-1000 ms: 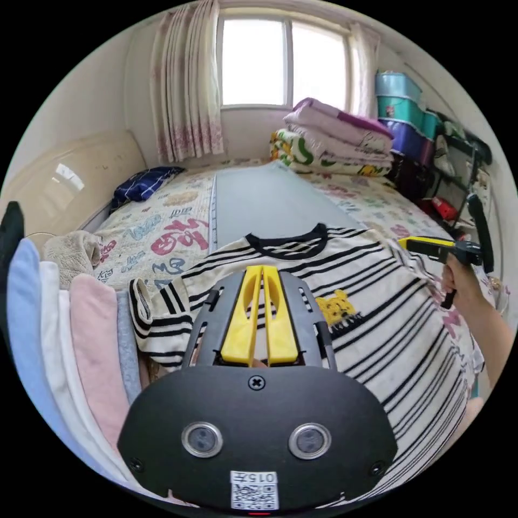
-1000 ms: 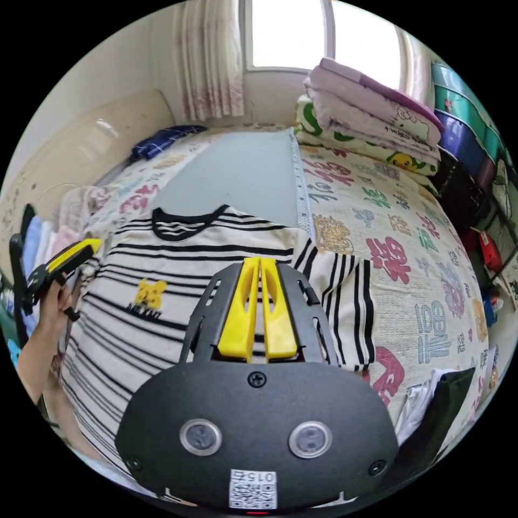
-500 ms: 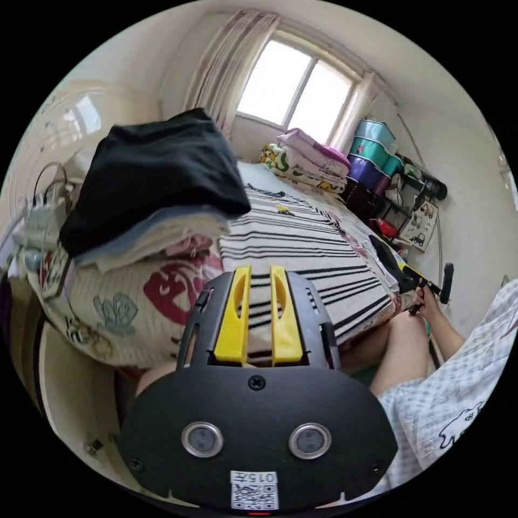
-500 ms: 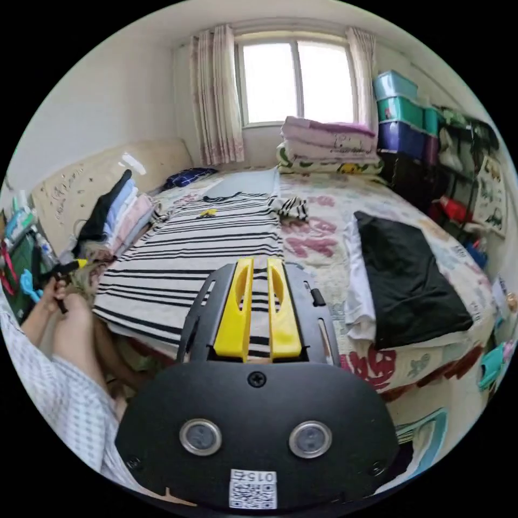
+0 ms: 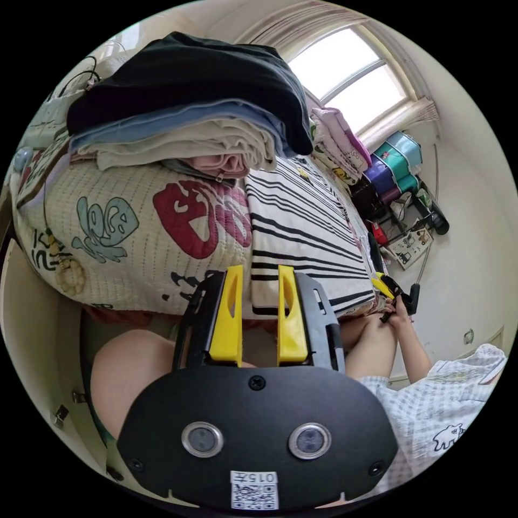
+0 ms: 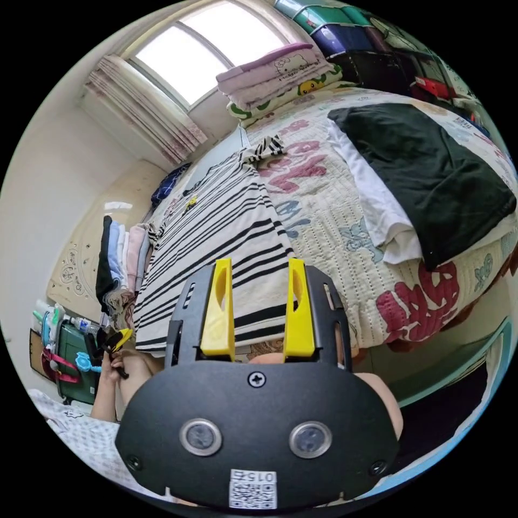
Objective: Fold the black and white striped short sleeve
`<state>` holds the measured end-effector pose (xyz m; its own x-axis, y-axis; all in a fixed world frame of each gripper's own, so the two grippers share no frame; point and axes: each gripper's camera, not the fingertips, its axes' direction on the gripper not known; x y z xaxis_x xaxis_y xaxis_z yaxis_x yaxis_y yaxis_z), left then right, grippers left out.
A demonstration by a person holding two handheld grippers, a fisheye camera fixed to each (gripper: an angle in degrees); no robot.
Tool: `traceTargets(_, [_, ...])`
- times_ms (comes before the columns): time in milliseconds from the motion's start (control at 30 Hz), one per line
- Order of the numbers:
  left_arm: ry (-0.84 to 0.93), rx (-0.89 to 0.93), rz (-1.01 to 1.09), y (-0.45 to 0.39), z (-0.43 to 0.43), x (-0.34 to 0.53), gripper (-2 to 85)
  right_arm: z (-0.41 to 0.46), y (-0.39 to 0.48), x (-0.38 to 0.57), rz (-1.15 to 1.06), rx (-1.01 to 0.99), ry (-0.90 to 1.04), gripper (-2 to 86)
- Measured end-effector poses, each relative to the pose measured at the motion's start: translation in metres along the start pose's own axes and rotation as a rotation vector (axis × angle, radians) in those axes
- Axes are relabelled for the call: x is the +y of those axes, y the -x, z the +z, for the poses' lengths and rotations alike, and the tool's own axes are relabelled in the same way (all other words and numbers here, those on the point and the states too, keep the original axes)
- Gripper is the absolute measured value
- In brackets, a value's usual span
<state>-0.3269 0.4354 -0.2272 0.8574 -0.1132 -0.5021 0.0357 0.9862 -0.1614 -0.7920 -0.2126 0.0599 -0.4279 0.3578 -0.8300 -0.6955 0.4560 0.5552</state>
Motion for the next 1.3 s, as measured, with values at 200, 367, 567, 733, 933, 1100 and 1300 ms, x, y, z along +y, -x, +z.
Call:
traceTargets(200, [0.028, -0.107, -0.018, -0.011, 0.014, -0.016, 8.8, -0.024, 0.004, -0.009, 0.014, 0.019, 0.053, 10.8])
traceTargets(367, [0.029, -0.138, -0.064, -0.008, 0.013, -0.02, 7.1, -0.045, 0.009, -0.008, 0.025, 0.04, 0.06, 6.3])
traceTargets(567, [0.037, -0.111, -0.077, 0.003, 0.005, -0.019, 1.4, -0.07, 0.024, 0.003, -0.019, 0.057, 0.03, -0.5])
traceTargets(733, [0.018, -0.106, -0.046, 0.002, -0.003, -0.015, -0.3, -0.091, 0.027, 0.015, 0.003, 0.028, -0.014, -0.9])
traceTargets(933, [-0.042, -0.06, -0.058, 0.006, -0.019, -0.008, -0.3, -0.108, 0.023, 0.031, 0.045, -0.031, -0.039, -1.0])
traceTargets(1100, [-0.078, 0.027, -0.094, 0.019, -0.032, -0.002, -0.3, -0.11, 0.03, 0.046, 0.02, -0.023, -0.031, -1.0])
traceTargets(1300, [-0.052, -0.003, -0.118, 0.021, -0.028, -0.003, -0.3, -0.1, 0.042, 0.064, -0.005, 0.027, -0.024, -0.5])
